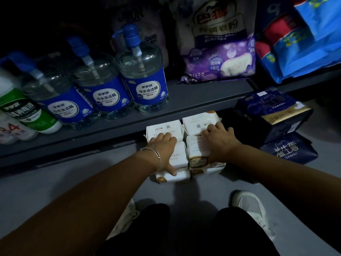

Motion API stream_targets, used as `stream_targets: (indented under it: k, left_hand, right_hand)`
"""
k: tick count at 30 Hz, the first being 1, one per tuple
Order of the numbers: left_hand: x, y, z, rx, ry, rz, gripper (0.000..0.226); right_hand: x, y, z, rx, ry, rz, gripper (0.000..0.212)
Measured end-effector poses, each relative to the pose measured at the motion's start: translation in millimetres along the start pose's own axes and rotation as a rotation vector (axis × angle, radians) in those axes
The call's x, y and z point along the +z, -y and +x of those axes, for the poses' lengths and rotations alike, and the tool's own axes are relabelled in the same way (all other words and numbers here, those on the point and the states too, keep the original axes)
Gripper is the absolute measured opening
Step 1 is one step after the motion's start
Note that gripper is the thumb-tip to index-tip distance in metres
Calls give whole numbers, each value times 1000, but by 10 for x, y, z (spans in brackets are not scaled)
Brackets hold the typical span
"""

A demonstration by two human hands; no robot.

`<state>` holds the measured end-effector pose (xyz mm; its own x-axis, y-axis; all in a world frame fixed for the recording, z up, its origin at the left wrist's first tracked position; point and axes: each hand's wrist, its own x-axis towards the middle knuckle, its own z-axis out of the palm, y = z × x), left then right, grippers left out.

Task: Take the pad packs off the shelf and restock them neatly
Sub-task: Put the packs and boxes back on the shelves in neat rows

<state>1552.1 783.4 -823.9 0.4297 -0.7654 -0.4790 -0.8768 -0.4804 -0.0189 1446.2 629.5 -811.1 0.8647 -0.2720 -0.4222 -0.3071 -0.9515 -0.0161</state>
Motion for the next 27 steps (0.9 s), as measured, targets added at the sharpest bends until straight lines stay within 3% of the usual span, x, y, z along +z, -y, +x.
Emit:
stream_targets:
  k: [4,8,11,16,23,27]
  left_hand:
    - [96,-76,23,-25,-8,127,80]
    - [8,-131,16,-77,44,89,71]
    - [-312,4,-75,-84,163,-59,73]
    - [-1130,392,-450,-122,312,-485,53]
    - [-2224,727,-1104,-102,207,-574,40]
    - [-2794,878,-1421,-107,100,-583,49]
  right_hand:
    - [-41,-14,-47,67,51,240,84]
    - [-143,-18,-138,91,51,321,87]
    - [-330,-51,-209,93,49,385,81]
    - [-999,-44,-384,-8,-48,491,78]
    - [-2204,77,-701,-145,-203,544,54]
    - [-2859,118,-881,-182,-264,570,43]
